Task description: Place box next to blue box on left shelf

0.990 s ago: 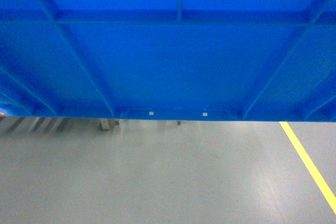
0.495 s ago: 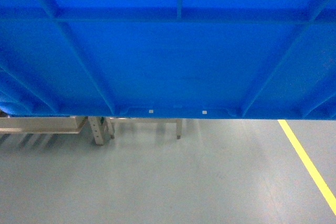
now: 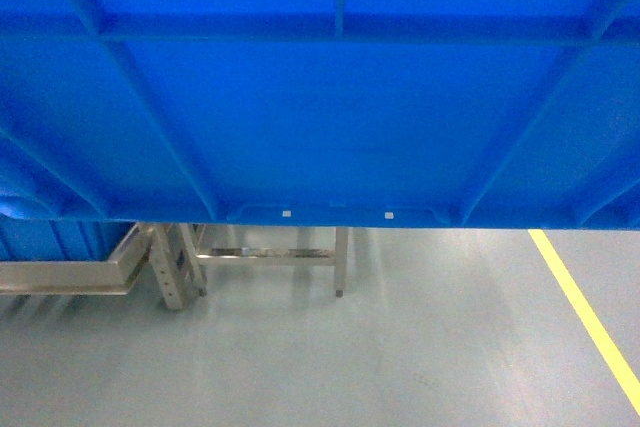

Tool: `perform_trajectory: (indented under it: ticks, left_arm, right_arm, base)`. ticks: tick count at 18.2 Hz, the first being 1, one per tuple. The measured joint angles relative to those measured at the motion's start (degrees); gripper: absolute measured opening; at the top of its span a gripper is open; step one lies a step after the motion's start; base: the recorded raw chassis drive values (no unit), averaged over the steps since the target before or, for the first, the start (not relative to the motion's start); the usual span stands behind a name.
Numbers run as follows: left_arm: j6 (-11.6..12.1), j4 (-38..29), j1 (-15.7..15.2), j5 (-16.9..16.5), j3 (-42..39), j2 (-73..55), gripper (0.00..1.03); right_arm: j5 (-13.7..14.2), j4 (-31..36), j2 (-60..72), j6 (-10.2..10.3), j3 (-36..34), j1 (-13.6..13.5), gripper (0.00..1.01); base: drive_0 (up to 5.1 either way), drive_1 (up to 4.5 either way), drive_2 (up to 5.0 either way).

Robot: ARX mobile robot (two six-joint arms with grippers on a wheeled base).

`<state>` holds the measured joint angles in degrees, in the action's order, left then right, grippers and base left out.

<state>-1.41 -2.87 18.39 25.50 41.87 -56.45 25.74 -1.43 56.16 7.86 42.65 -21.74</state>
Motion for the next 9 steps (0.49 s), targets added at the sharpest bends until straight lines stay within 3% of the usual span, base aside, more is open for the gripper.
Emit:
perform_trajectory:
  ticks: [3, 9]
  left_arm:
    - [-0.1, 0.1, 0.0, 0.0, 0.0, -0.4, 0.12]
    - [-0.1, 0.0, 0.0, 0.0, 0.0, -0.3, 0.12]
  right_arm:
    - [0.0, -0.2, 0.4, 0.0, 0.0, 0.0, 0.10]
    - [0.1, -0.2, 0.0, 0.0, 0.0, 0.0, 0.10]
  base:
    - [-0.9, 0.52, 0.5]
    - [-4.8, 2.57, 2.6]
